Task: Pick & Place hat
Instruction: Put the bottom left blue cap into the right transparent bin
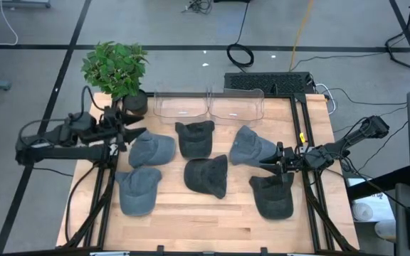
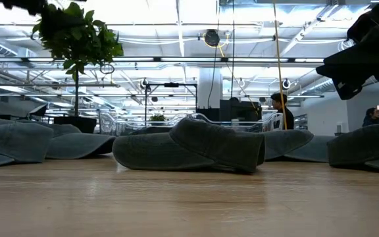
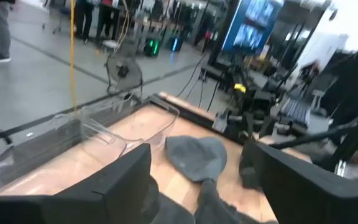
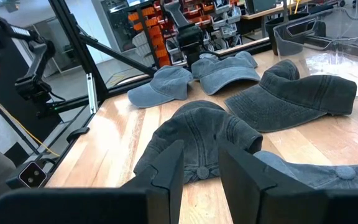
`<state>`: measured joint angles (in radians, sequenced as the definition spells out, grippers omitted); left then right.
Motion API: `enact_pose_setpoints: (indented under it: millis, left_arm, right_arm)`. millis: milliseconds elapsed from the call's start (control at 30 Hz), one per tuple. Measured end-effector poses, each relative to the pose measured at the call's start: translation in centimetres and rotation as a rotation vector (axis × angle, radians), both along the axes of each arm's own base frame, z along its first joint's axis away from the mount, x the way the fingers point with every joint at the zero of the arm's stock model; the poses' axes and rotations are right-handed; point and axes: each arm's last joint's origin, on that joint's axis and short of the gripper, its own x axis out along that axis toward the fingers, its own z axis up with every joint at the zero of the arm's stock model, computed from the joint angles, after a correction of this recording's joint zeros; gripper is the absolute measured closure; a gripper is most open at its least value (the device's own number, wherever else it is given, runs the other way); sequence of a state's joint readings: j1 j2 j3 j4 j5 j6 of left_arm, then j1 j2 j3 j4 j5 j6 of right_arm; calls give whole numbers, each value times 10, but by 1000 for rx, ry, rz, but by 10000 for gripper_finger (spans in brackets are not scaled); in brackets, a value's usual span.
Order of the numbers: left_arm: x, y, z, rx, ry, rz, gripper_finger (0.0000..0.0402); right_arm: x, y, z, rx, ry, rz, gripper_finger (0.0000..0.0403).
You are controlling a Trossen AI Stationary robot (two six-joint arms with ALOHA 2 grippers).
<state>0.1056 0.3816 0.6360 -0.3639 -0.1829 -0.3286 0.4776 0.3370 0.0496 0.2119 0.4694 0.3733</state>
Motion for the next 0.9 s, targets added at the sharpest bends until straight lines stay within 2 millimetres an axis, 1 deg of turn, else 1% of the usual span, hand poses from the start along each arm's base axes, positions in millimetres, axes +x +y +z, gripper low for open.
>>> enact_pose_setpoints:
  millis: [67,200,367,533,767,900]
  left_arm:
    - [5,-1,12,7,62,-14,104]
    - [17,-4,28,22,177,-59,103]
    - [29,-12,38,30,244,-129,103]
    - [42,-25,35,10,305,-203,103]
    - [53,-46,17,-34,458,-252,103]
    - [61,-59,14,-85,486,-352,103]
  right_arm:
    - [0,0,0,0,0,1,314]
    - [0,0,0,0,0,0,314]
    - [0,0,0,0,0,0,314]
    - [0,0,0,0,0,0,314]
    - [0,0,0,0,0,0,314]
    - [0,0,0,0,0,0,314]
